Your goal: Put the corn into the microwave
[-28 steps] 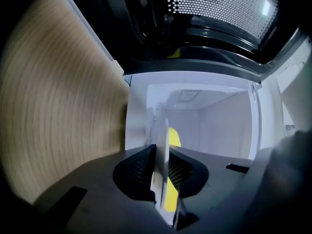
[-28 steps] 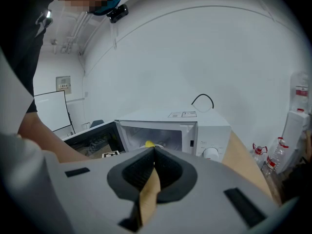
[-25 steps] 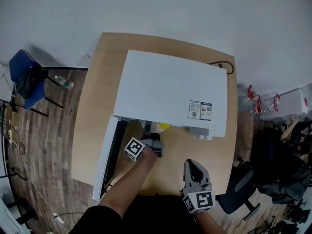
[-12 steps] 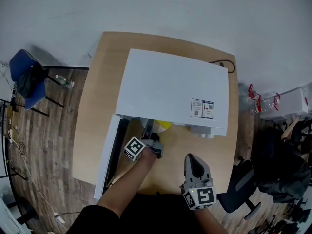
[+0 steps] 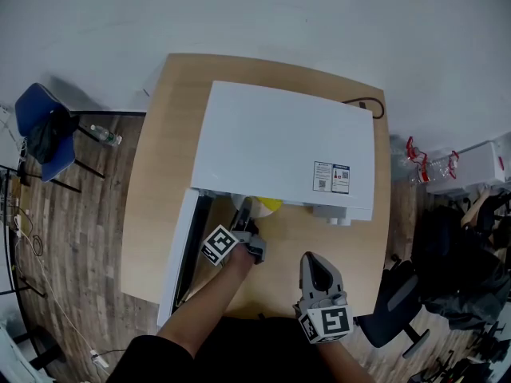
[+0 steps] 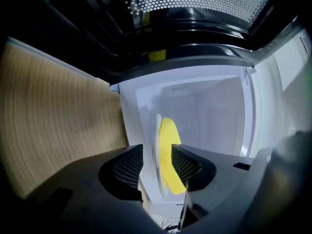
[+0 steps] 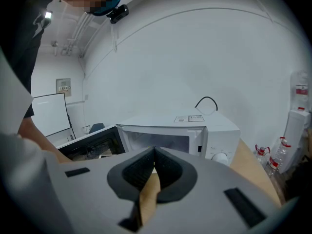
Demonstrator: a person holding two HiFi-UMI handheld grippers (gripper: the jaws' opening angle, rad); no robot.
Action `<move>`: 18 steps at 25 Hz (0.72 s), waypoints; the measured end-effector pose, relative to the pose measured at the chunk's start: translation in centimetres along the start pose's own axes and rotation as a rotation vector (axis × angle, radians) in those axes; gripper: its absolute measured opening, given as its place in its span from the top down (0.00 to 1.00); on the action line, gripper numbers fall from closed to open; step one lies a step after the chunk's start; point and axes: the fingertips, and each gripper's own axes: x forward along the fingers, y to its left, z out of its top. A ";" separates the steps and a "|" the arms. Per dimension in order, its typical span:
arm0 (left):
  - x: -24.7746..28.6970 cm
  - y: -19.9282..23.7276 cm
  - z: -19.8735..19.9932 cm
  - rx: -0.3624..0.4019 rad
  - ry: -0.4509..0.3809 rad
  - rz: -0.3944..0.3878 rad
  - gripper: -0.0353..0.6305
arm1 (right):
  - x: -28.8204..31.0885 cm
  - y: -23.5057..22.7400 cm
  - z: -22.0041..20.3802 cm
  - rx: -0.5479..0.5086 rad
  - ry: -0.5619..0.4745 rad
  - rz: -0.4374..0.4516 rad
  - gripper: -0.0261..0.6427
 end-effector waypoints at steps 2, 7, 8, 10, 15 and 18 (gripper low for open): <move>-0.4 0.1 0.0 0.003 0.002 0.008 0.71 | 0.2 0.2 0.3 0.001 -0.008 0.002 0.87; -1.6 -0.1 -0.8 0.018 0.033 0.006 0.71 | 0.3 0.6 1.2 0.004 -0.033 0.011 0.87; -1.8 0.0 -1.0 0.029 0.038 0.024 0.71 | 0.3 0.6 1.3 0.003 -0.035 0.012 0.87; -2.2 0.4 -1.3 0.040 0.042 0.048 0.75 | 0.3 0.6 1.3 0.001 -0.037 0.011 0.87; -2.4 0.5 -1.3 0.007 0.029 0.042 0.89 | 0.3 1.2 1.2 0.000 -0.050 0.031 0.87; -2.1 0.3 -1.4 -0.014 0.023 0.035 0.90 | 0.2 1.2 1.2 0.000 -0.048 0.026 0.87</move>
